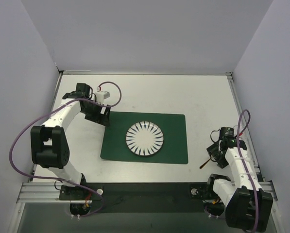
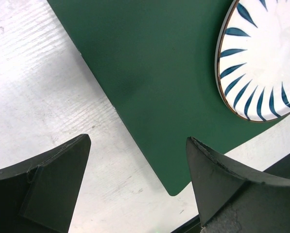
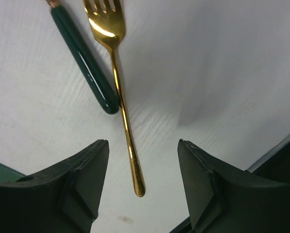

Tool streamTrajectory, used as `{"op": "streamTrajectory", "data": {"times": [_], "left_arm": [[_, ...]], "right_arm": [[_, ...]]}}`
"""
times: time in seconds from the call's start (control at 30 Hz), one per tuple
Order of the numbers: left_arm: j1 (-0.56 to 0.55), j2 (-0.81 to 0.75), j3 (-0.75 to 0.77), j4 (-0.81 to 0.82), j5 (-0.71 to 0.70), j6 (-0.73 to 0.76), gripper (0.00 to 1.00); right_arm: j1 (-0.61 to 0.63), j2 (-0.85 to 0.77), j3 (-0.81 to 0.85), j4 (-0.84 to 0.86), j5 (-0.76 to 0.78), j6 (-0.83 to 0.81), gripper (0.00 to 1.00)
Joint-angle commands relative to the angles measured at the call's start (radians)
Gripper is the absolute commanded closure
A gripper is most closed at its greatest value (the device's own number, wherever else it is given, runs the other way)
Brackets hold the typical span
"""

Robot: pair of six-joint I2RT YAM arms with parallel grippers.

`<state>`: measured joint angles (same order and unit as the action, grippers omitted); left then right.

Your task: Set the dinner table for one person

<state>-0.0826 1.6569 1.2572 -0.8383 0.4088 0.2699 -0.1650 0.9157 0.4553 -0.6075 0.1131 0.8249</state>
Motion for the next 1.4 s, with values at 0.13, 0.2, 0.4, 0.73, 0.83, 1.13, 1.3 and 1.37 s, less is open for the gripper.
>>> {"op": "streamTrajectory", "data": {"times": [0.13,0.2,0.4,0.73,0.83,1.13,1.3,1.37], "left_arm": [[0.015,0.003,0.013,-0.021,0.09,0.026,0.1],[0.02,0.018,0.013,-0.019,0.094,0.026,0.1],[0.047,0.034,0.019,-0.038,0.143,0.035,0.11],[0.076,0.035,0.031,-0.064,0.193,0.037,0.12],[0.107,0.035,0.031,-0.07,0.2,0.037,0.12],[0.13,0.038,0.041,-0.079,0.231,0.035,0.12],[0.132,0.04,0.044,-0.081,0.236,0.037,0.12],[0.135,0.04,0.047,-0.084,0.239,0.038,0.12]], "right_arm": [[-0.005,0.147,0.155,0.115,0.058,-0.182,0.49],[-0.004,0.182,0.157,0.161,0.021,-0.198,0.5],[-0.004,0.284,0.195,0.181,0.048,-0.239,0.63],[-0.011,0.376,0.23,0.193,0.065,-0.247,0.62],[-0.016,0.426,0.243,0.178,0.044,-0.224,0.62],[-0.018,0.466,0.25,0.158,0.048,-0.207,0.62],[-0.019,0.508,0.273,0.175,0.022,-0.239,0.77],[-0.019,0.528,0.281,0.18,-0.007,-0.25,0.86]]}}
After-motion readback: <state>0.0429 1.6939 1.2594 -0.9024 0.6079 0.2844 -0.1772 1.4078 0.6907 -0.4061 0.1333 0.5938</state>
